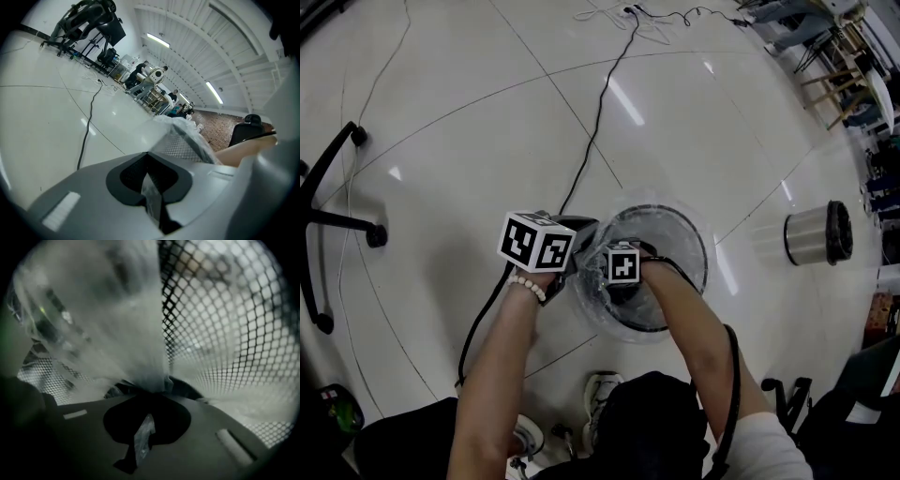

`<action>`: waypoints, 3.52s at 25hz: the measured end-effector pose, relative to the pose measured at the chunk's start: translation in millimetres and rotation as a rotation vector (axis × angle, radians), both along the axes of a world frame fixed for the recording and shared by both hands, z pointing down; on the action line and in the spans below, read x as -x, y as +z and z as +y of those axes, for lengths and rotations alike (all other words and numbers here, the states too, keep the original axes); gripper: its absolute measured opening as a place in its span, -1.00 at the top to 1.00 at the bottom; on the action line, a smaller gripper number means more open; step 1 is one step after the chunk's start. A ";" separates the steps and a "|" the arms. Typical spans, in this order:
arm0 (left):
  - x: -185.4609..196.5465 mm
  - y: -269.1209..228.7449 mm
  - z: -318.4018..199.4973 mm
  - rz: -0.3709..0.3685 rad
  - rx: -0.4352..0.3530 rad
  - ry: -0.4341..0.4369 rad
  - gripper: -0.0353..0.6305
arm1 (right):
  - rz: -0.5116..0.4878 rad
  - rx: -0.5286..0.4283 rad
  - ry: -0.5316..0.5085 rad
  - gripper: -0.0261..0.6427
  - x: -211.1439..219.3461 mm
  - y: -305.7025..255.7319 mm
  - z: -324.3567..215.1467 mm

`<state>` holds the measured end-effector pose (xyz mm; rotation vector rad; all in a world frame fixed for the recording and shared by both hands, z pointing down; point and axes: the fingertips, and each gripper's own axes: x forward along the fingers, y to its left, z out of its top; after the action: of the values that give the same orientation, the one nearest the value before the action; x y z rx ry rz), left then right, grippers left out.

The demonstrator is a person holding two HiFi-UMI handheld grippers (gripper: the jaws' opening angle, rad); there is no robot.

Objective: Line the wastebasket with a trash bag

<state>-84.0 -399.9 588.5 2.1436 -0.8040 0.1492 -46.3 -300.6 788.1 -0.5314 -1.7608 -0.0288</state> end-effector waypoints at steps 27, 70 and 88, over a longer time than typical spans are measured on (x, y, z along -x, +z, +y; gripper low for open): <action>61.8 -18.1 0.9 -0.266 -0.008 -0.263 0.86 | -0.035 -0.226 -0.134 0.92 -10.5 -124.3 -9.3; 27.9 -45.9 20.6 -0.247 -0.064 -0.162 0.86 | 0.027 -0.298 -0.091 0.92 -15.3 -167.8 -16.1; 42.2 -37.9 19.2 -0.256 -0.055 -0.192 0.86 | 0.029 -0.253 -0.142 0.60 -41.8 -193.9 1.3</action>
<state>-126.1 -380.7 550.5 2.1104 -1.1694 0.3087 -4.5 -299.2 594.1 -0.4679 -1.6582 -0.3381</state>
